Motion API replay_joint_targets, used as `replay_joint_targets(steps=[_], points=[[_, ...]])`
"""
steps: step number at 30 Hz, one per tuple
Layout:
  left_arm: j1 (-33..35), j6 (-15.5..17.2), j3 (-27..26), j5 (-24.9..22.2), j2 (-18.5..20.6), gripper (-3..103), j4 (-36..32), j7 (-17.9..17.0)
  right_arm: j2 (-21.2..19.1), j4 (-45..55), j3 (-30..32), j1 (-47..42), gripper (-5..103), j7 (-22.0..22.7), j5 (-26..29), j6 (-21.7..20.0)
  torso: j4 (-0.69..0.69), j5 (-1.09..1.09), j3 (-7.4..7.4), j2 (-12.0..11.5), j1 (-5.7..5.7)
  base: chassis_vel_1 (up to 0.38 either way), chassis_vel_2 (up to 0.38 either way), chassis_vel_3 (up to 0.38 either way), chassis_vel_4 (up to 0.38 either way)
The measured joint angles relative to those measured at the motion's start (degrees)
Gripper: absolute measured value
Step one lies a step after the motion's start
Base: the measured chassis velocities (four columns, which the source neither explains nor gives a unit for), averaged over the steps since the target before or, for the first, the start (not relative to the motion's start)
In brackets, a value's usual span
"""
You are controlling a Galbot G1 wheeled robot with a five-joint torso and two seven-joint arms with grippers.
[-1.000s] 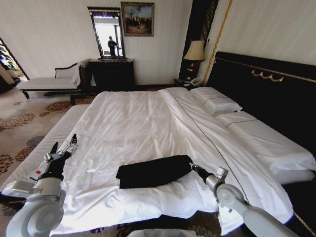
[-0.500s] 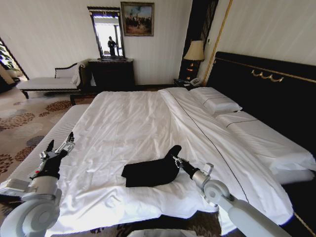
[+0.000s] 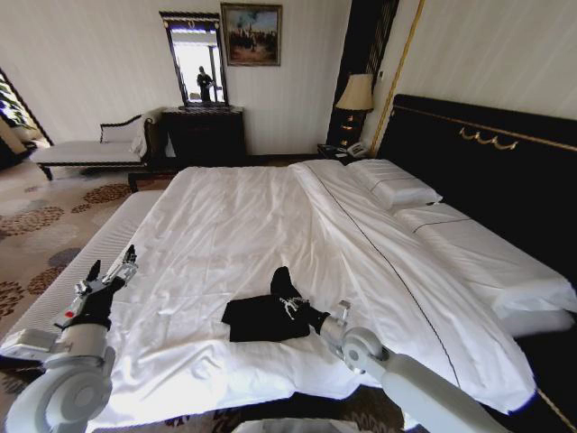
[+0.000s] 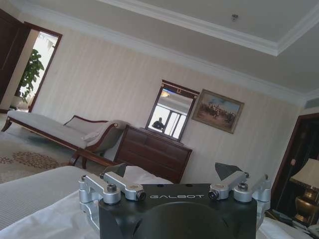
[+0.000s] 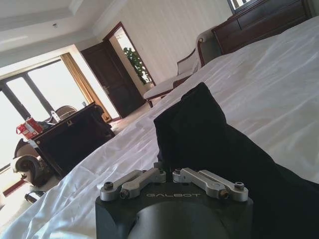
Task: Fold the clothes on the bed.
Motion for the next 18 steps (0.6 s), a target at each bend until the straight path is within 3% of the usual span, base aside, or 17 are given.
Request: replay_joint_targets(steps=[5, 18], points=[[0.01, -0.10, -0.04, -0.01, -0.14, 100, -0.37, -0.51, 2.42, -3.10, -3.07, 2.78, 1, -0.24, -0.59, -1.14, 0.01, -0.01, 0.00, 0.00, 0.00, 0.000, 0.000, 0.000, 0.000], [0.28, -0.35, -1.06, -0.74, -1.04, 100, -0.94, -1.63, 2.06, -5.45, -9.57, 6.78, 1, -0.65, -1.10, -1.28, 0.00, -0.01, 0.00, 0.00, 0.00, 0.000, 0.000, 0.000, 0.000]])
